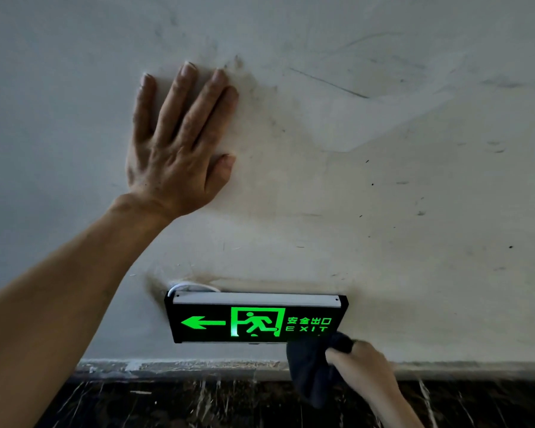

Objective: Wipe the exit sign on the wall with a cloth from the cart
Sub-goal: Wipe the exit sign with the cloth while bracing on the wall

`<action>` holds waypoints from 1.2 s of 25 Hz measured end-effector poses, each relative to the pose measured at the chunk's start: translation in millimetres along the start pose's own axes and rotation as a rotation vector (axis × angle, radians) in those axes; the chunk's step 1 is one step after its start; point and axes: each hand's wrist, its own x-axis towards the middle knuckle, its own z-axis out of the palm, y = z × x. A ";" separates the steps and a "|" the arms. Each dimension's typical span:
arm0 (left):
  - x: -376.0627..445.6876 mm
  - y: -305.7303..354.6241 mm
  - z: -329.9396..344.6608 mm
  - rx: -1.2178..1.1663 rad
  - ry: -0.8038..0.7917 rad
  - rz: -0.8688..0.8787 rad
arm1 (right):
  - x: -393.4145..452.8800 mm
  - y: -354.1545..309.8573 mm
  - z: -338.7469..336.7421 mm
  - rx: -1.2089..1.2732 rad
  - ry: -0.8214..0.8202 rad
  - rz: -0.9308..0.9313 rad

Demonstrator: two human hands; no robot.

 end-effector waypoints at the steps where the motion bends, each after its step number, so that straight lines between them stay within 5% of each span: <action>1: -0.4 0.3 0.4 0.004 0.003 0.002 | -1.2 11.1 5.0 0.065 -0.029 0.017; 10: -0.3 -0.1 0.3 -0.008 -0.001 0.012 | 18.2 24.9 1.2 0.669 0.536 -0.111; 15: 1.7 0.8 -2.3 0.002 -0.003 0.025 | 37.8 3.0 11.3 0.730 0.430 -0.266; 21: 2.0 3.3 -2.4 0.017 0.002 0.028 | 47.0 4.8 29.3 0.794 0.599 -0.152; 30: 1.6 2.9 -2.9 0.017 -0.033 0.026 | 59.5 26.4 59.4 0.582 0.455 -0.050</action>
